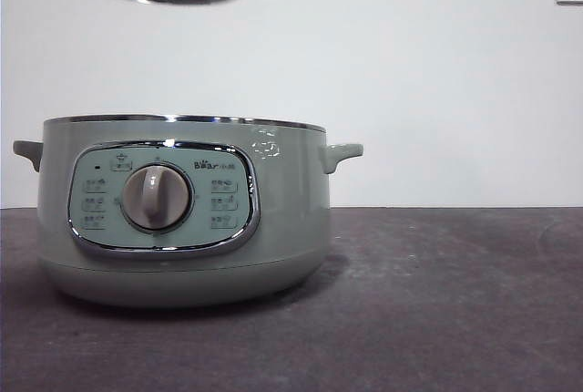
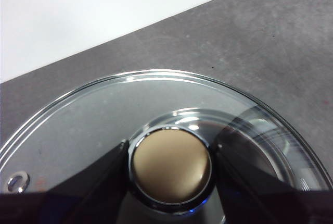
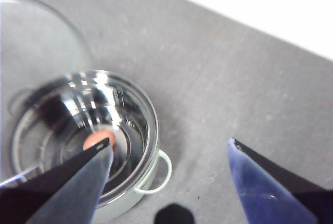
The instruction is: Pick up the egg,open the lid,put the egg in the pot,close the lid
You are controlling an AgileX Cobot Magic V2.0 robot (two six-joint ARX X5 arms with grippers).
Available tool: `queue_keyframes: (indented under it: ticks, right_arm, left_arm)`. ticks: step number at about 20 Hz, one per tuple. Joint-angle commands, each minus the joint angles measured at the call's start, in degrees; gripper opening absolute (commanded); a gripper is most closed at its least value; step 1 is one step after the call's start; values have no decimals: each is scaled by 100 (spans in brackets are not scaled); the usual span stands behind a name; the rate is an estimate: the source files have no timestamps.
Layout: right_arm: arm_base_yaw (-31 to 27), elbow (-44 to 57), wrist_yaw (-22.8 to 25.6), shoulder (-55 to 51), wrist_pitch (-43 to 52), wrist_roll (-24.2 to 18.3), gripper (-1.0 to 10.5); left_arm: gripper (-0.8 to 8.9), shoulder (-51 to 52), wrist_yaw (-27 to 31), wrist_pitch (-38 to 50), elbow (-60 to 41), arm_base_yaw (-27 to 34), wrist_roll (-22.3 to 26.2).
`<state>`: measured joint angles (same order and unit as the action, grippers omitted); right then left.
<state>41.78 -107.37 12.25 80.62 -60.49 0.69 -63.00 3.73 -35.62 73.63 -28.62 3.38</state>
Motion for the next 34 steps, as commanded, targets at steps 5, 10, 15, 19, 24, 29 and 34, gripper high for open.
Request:
queue_keyframes:
  ticks: [5,10,15,19,24,29,34]
  right_arm:
    - [15,-7,695,-625,-446,138,377]
    - [15,-7,916,-787,-715,184,377]
    - [15,-7,920,-876,-833,190,377]
    - [15,-7,922,-929,-868,188,377]
    - [15,-7,925,-999,-879,190,377]
    - [15,-7,925,-1058,-929,203,377]
    - [15,-7,927,-1080,-964,229,377]
  left_arm:
    - [-9,-778,-269,892,63,-52,-385]
    - [-9,-1054,-232,1126,52,-186,-481]
    - [-9,-1193,-129,1316,-13,-396,-518]
    - [-9,-1193,92,1746,-363,-542,-610]
    - [-9,-1193,179,2114,-778,-584,-664]
    - [-9,-1193,262,2540,-1196,-581,-848]
    - [-9,-1193,365,2828,-1569,-581,-964]
